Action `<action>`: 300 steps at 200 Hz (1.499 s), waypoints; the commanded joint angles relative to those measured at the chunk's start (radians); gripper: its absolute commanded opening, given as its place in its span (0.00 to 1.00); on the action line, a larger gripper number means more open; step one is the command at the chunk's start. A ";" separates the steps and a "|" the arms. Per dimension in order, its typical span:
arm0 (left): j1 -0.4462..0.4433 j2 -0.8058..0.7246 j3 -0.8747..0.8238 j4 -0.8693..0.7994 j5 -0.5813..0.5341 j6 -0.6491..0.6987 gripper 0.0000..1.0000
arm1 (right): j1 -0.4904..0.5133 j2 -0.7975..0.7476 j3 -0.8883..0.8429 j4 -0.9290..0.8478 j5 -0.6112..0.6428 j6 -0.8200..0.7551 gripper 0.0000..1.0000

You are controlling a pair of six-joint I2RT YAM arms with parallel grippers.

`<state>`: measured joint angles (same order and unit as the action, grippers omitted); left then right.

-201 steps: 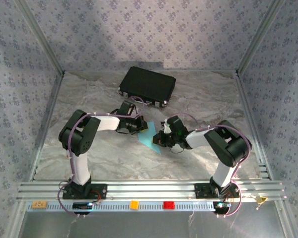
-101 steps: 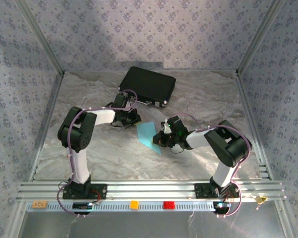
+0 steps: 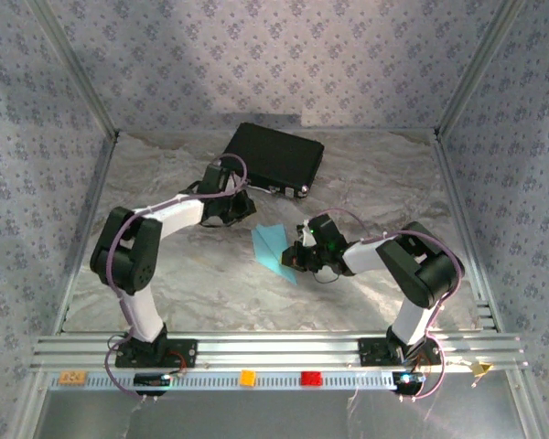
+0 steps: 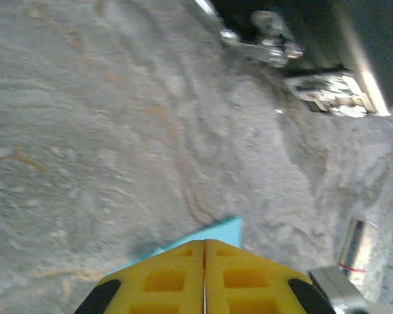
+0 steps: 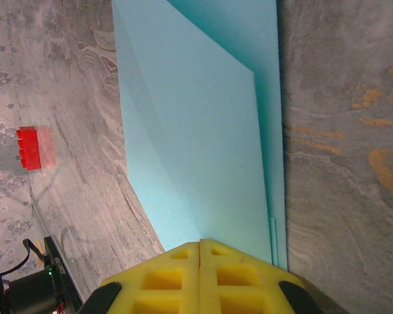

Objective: Fold a paper plane with a square sheet of paper (pick it up from the middle)
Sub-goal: Fourth fold the wing at the center of the table.

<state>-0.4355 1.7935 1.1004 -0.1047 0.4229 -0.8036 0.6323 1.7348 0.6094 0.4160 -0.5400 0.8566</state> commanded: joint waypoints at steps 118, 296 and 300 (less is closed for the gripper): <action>-0.125 0.153 -0.079 0.044 0.045 0.018 0.00 | -0.012 -0.014 0.022 -0.221 0.007 -0.034 0.00; -0.118 0.180 -0.090 0.049 0.047 0.025 0.00 | 0.008 -0.007 0.148 -0.332 0.000 -0.080 0.01; -0.118 0.181 -0.090 0.049 0.048 0.025 0.00 | 0.008 -0.016 0.147 -0.338 -0.002 -0.084 0.02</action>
<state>-0.5629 1.9251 1.0313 -0.0200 0.5201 -0.8001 0.6411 1.7824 0.7864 0.1699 -0.5442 0.7998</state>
